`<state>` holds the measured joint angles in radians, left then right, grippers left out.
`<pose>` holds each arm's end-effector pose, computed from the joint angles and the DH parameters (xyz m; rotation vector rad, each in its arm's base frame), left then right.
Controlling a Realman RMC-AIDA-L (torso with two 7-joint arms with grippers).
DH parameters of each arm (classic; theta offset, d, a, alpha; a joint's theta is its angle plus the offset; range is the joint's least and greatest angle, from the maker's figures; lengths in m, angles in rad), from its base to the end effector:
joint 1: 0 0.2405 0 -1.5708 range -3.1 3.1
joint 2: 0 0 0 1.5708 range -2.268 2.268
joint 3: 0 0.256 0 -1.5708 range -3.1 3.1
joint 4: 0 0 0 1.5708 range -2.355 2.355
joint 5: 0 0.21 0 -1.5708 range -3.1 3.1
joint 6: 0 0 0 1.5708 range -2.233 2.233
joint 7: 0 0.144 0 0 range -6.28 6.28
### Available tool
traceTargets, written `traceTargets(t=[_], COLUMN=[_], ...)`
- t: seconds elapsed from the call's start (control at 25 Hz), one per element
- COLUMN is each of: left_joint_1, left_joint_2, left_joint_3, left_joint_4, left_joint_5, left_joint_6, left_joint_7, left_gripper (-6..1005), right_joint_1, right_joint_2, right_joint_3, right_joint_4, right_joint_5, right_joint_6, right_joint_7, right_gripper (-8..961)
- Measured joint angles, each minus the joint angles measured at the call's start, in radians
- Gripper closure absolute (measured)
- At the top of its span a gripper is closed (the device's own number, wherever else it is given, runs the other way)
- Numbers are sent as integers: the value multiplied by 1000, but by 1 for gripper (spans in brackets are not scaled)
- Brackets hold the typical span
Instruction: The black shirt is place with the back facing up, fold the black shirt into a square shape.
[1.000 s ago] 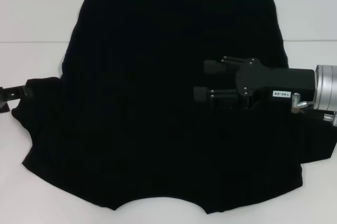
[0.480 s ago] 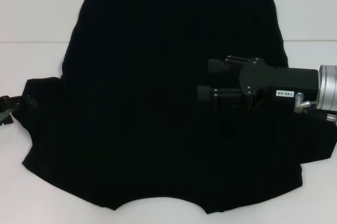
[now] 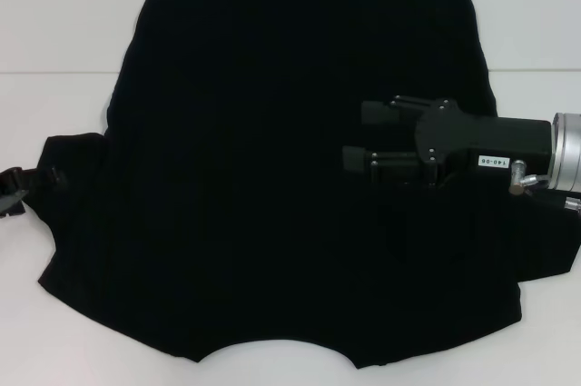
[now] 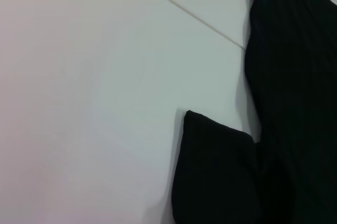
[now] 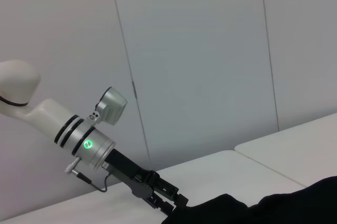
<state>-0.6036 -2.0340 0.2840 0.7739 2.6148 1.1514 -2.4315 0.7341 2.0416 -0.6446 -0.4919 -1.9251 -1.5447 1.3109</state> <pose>-0.3664 0.3659 0.0796 -1.6555 -1.7767 -0.3845 0.2024 0.3741 -0.0035 -2.7509 0.4420 0.8830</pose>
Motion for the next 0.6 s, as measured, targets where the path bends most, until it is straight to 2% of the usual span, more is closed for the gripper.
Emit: traceTargets(t=[0.6], left_joint_1=[-31], left_joint_2=[6], left_joint_3=[9], left_joint_4=[-27], left_joint_5=[-4], left_joint_6=[-29], left_joint_7=[6], left_gripper=[94], right_joint_1=[1], right_joint_2=[0], right_joint_3=[21], right_joint_4=[-2], right_joint_5=[0], right_joint_6=[0], right_joint_7=[-1], right_gripper=[72])
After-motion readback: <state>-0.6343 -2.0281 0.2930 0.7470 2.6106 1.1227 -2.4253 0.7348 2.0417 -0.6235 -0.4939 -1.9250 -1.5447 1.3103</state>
